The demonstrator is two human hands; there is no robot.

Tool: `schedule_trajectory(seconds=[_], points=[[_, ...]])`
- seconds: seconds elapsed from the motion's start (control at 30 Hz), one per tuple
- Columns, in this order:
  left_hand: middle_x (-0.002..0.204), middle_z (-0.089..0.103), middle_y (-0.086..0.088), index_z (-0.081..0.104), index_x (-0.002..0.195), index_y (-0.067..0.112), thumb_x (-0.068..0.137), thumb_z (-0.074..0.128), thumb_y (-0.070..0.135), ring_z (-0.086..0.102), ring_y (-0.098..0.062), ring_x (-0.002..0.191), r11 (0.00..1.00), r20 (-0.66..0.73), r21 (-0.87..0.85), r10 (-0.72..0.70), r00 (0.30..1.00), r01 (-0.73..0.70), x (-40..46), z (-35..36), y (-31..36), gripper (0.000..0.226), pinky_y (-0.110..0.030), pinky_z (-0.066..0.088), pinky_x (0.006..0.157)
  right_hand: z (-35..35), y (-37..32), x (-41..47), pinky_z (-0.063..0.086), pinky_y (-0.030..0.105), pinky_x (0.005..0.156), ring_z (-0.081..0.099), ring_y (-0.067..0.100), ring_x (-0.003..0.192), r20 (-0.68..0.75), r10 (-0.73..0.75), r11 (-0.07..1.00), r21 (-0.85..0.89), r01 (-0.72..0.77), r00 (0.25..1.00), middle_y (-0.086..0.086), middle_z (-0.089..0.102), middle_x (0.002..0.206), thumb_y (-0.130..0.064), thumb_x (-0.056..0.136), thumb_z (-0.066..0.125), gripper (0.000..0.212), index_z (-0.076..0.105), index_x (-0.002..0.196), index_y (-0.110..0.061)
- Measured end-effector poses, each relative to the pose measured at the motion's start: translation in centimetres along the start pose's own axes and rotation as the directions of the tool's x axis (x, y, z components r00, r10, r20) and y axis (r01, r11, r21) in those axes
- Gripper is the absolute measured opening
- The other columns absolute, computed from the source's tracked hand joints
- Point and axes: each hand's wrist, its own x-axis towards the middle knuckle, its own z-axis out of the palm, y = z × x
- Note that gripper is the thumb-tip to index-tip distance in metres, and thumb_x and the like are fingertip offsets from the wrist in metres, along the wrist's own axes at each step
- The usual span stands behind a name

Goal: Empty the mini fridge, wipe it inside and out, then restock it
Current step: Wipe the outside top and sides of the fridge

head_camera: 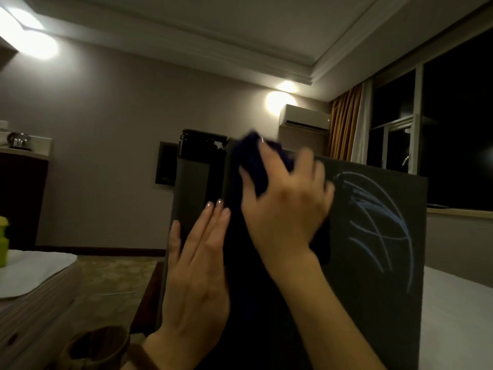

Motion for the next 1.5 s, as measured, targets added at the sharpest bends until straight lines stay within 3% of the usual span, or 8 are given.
schedule_trajectory(seconds=[0.23,0.47,0.67,0.9,1.13,1.27,1.4,1.5], points=[[0.137,0.03,-0.009,0.032,0.136,0.015,0.097,0.037,0.028,0.016,-0.001,0.138,0.993,-0.183,-0.116,-0.017,0.983,-0.004,0.1,-0.2,-0.3,0.042,-0.029,0.026,0.111,0.0,-1.8,-3.0,0.045,0.044,0.074,0.055,0.031,0.087,0.035,-0.112,0.994,0.012,0.111,0.993,0.013,0.058,0.102,-0.032,0.084,0.06,0.04,0.057,0.123,-0.024],[0.127,0.037,-0.007,0.04,0.126,0.016,0.09,0.045,0.022,0.034,-0.017,0.122,0.986,-0.117,-0.158,0.026,0.993,-0.044,-1.4,-0.6,0.2,0.036,-0.026,0.032,0.106,-1.6,1.1,-5.2,0.039,0.036,0.068,0.052,0.028,0.077,0.125,-0.322,0.946,0.015,0.323,0.938,0.011,0.057,0.09,-0.033,0.081,0.056,0.04,0.061,0.12,-0.023],[0.129,0.035,-0.007,0.04,0.126,0.016,0.074,0.062,0.003,0.03,-0.013,0.127,0.986,-0.064,-0.164,0.009,0.998,-0.019,-1.6,-0.7,0.0,0.059,-0.026,0.029,0.109,0.5,-0.9,2.7,0.042,0.041,0.069,0.055,0.031,0.084,0.019,-0.025,1.0,-0.003,0.025,1.0,0.012,0.057,0.098,-0.043,0.081,0.053,0.042,0.062,0.117,-0.023],[0.125,0.039,-0.01,0.043,0.121,0.013,0.093,0.037,0.019,0.037,-0.018,0.121,0.987,-0.038,-0.163,-0.016,0.999,0.01,-1.3,-0.9,0.8,0.029,-0.02,0.025,0.109,-2.3,2.8,-10.3,0.045,0.037,0.068,0.053,0.025,0.079,0.149,-0.073,0.997,0.016,0.071,0.986,0.01,0.055,0.093,-0.041,0.085,0.045,0.042,0.053,0.124,-0.029],[0.143,0.031,-0.007,0.043,0.125,0.023,0.073,0.049,0.033,0.02,-0.024,0.138,0.984,0.317,0.165,0.013,0.948,-0.068,-1.0,1.0,3.5,0.053,-0.049,0.009,0.111,-3.2,10.5,-10.6,0.043,0.036,0.067,0.055,0.026,0.079,0.152,0.199,0.978,-0.088,-0.187,0.968,0.011,0.053,0.096,-0.045,0.078,0.05,0.049,0.053,0.124,-0.028],[0.143,0.032,-0.01,0.047,0.123,0.024,0.063,0.074,0.031,0.02,-0.027,0.137,0.962,0.418,0.236,0.026,0.908,-0.137,-1.3,1.9,3.9,0.066,-0.064,0.012,0.102,-1.9,12.9,-6.6,0.042,0.045,0.077,0.054,0.038,0.091,-0.003,0.525,0.846,-0.102,-0.523,0.851,0.018,0.053,0.105,-0.043,0.081,0.05,0.048,0.057,0.124,-0.024],[0.142,0.036,-0.011,0.046,0.122,0.018,0.069,0.056,0.032,0.023,-0.025,0.136,0.97,0.401,0.225,-0.004,0.916,-0.094,-1.7,2.5,4.8,0.055,-0.06,0.011,0.104,-2.7,8.6,-10.7,0.044,0.051,0.08,0.046,0.032,0.102,0.116,0.103,0.982,-0.17,-0.082,0.988,0.009,0.045,0.115,-0.036,0.081,0.047,0.048,0.045,0.129,-0.033],[0.14,0.039,-0.011,0.047,0.118,0.014,0.07,0.05,0.031,0.026,-0.023,0.134,0.982,0.379,0.185,-0.049,0.924,-0.023,-2.0,2.7,4.9,0.051,-0.05,0.002,0.111,-3.1,10.4,-11.9,0.045,0.045,0.08,0.046,0.026,0.102,0.169,-0.064,0.995,-0.064,0.075,0.984,0.005,0.042,0.115,-0.04,0.083,0.047,0.049,0.041,0.131,-0.035]])
